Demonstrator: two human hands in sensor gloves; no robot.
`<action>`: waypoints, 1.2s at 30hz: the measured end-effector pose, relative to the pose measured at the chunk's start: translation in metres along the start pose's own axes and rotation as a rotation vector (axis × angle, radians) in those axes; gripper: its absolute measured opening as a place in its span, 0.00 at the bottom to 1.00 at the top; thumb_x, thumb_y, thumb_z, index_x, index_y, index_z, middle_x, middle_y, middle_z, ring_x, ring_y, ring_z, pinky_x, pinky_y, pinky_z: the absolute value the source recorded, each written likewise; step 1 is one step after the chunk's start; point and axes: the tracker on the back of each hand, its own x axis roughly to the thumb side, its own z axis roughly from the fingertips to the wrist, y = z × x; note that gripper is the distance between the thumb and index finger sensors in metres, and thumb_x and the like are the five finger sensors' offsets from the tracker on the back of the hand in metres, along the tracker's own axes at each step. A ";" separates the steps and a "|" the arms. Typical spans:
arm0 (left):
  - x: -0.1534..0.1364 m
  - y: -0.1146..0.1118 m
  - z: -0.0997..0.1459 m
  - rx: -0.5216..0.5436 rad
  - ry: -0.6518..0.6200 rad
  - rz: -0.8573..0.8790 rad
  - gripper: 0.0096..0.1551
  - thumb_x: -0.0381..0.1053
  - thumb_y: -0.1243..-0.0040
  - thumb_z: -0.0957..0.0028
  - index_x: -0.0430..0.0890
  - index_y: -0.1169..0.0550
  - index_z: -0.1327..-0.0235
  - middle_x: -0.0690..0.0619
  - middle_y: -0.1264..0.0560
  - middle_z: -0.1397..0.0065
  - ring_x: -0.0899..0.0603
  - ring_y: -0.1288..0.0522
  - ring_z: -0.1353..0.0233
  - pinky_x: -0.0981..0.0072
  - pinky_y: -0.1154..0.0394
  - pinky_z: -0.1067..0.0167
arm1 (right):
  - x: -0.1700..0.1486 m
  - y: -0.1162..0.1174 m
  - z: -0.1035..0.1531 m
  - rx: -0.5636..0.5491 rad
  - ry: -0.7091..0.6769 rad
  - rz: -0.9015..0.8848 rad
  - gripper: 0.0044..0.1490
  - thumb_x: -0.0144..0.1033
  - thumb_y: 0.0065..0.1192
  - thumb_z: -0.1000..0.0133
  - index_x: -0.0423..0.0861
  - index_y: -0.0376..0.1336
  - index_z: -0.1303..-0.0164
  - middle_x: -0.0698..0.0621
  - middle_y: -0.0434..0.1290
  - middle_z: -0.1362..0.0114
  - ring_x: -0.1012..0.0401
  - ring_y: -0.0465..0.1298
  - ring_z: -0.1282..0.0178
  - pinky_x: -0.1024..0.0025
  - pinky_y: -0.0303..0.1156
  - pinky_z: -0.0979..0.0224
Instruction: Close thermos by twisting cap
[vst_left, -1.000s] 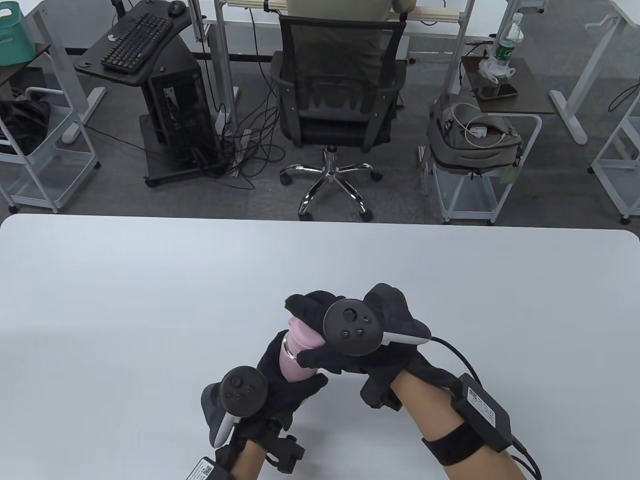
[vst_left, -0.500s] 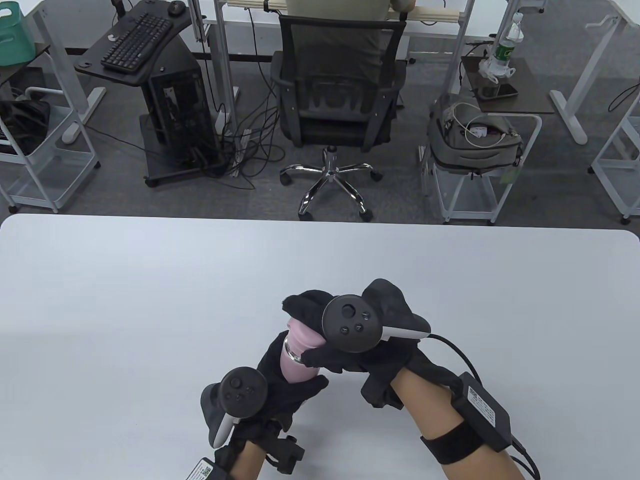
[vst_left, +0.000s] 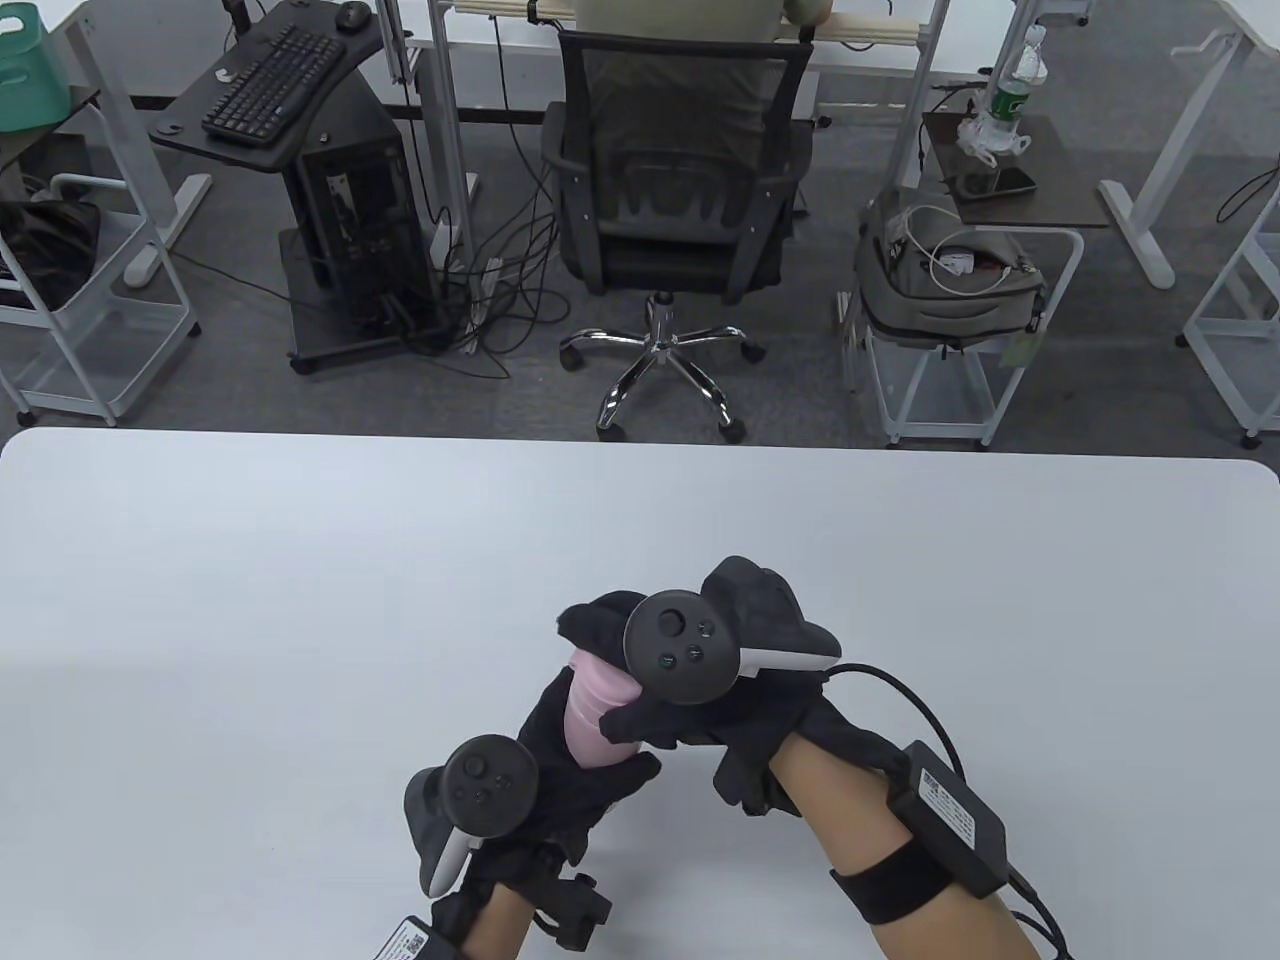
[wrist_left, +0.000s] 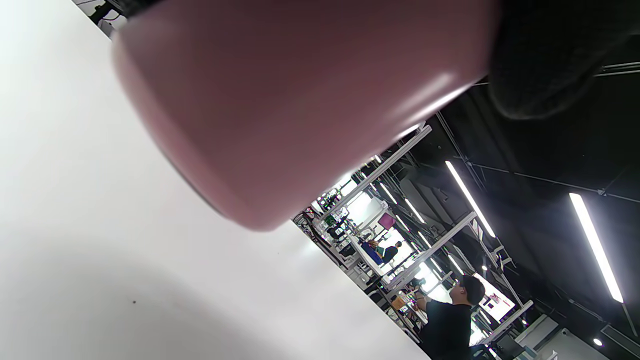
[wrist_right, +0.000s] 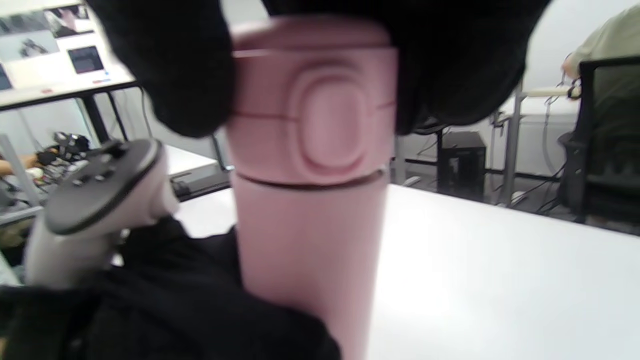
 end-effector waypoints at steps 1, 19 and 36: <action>0.000 0.000 0.000 0.000 0.005 0.004 0.74 0.81 0.37 0.73 0.55 0.57 0.19 0.44 0.46 0.16 0.36 0.40 0.21 0.45 0.32 0.28 | 0.001 0.001 0.000 -0.017 0.020 0.031 0.52 0.48 0.69 0.39 0.33 0.53 0.13 0.32 0.66 0.19 0.39 0.76 0.28 0.43 0.76 0.31; -0.002 -0.001 -0.001 0.002 0.009 -0.017 0.74 0.81 0.37 0.73 0.55 0.57 0.19 0.44 0.46 0.16 0.36 0.40 0.21 0.45 0.32 0.28 | 0.006 -0.009 0.002 0.061 0.066 0.123 0.64 0.65 0.62 0.43 0.41 0.43 0.08 0.27 0.53 0.10 0.27 0.67 0.20 0.24 0.67 0.30; -0.002 -0.003 -0.002 -0.025 -0.004 -0.023 0.74 0.81 0.36 0.73 0.55 0.56 0.19 0.45 0.46 0.16 0.37 0.40 0.20 0.45 0.32 0.28 | 0.000 -0.006 -0.003 0.188 -0.061 0.176 0.51 0.38 0.72 0.44 0.55 0.47 0.14 0.42 0.58 0.11 0.39 0.71 0.19 0.35 0.69 0.23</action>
